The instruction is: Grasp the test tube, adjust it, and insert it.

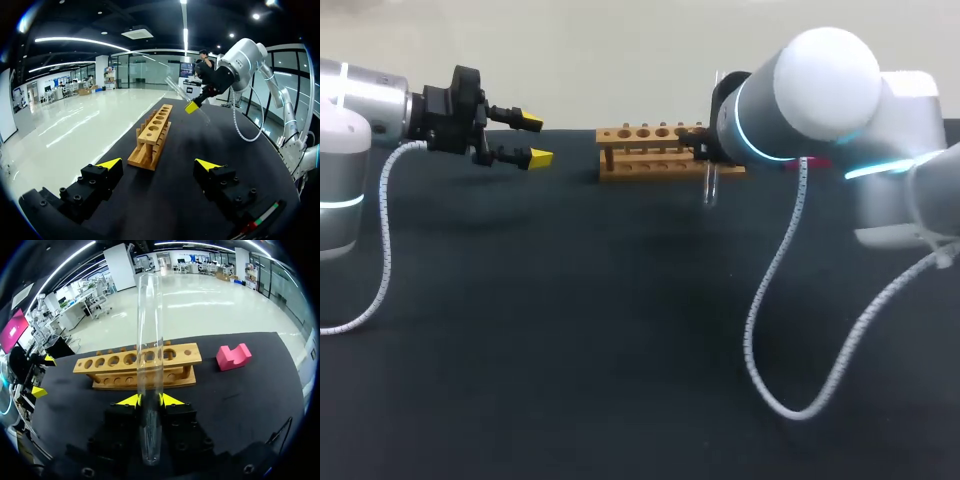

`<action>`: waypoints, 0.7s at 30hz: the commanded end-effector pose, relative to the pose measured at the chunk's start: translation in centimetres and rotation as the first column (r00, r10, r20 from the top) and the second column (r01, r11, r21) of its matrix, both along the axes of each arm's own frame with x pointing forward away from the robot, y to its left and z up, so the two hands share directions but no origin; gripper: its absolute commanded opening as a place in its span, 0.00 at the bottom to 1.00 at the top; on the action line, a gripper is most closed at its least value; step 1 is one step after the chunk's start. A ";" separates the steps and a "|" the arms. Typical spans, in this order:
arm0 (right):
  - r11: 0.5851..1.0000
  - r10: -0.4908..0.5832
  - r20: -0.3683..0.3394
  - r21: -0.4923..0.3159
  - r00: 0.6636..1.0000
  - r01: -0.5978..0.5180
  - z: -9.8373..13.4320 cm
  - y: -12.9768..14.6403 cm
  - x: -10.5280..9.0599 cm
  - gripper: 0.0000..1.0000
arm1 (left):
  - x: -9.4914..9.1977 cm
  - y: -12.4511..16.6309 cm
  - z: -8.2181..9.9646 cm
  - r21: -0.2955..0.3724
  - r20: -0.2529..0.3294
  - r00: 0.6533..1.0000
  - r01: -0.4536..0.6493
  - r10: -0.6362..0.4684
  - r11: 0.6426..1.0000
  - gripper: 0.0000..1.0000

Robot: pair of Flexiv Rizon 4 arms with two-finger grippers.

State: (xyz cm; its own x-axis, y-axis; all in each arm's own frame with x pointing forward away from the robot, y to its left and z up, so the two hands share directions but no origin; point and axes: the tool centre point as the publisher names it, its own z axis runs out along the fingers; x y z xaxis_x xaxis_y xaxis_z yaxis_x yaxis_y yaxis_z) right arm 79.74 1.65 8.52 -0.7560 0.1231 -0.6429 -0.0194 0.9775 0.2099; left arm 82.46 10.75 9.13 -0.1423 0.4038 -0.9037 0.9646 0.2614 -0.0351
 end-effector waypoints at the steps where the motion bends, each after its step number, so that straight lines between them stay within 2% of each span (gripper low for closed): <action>1: 0.999 -0.033 0.170 -0.006 0.985 0.035 1.8 -0.7 -1.8 0.00 | -0.1 0.0 -0.1 -0.002 0.005 1.000 -0.002 0.002 1.000 1.00; 9: 1.000 -0.023 0.224 0.001 0.974 0.024 3.6 -0.9 -2.2 0.00 | -0.1 0.0 -0.1 -0.002 0.005 1.000 -0.002 0.002 1.000 1.00; 14: 1.000 -0.019 0.238 0.000 0.971 0.019 3.8 -1.0 -2.4 0.00 | -0.1 0.0 -0.1 -0.002 0.005 1.000 -0.002 0.002 1.000 1.00; 17: 1.000 -0.023 0.278 0.010 0.960 0.021 4.1 -0.9 -2.4 0.00 | -0.1 0.0 -0.1 -0.002 0.005 1.000 -0.002 0.002 1.000 1.00; 21: 1.000 -0.023 0.278 0.010 0.960 0.021 4.1 -0.9 -2.4 0.00 | -0.1 0.0 -0.1 -0.002 0.005 1.000 -0.002 0.002 1.000 1.00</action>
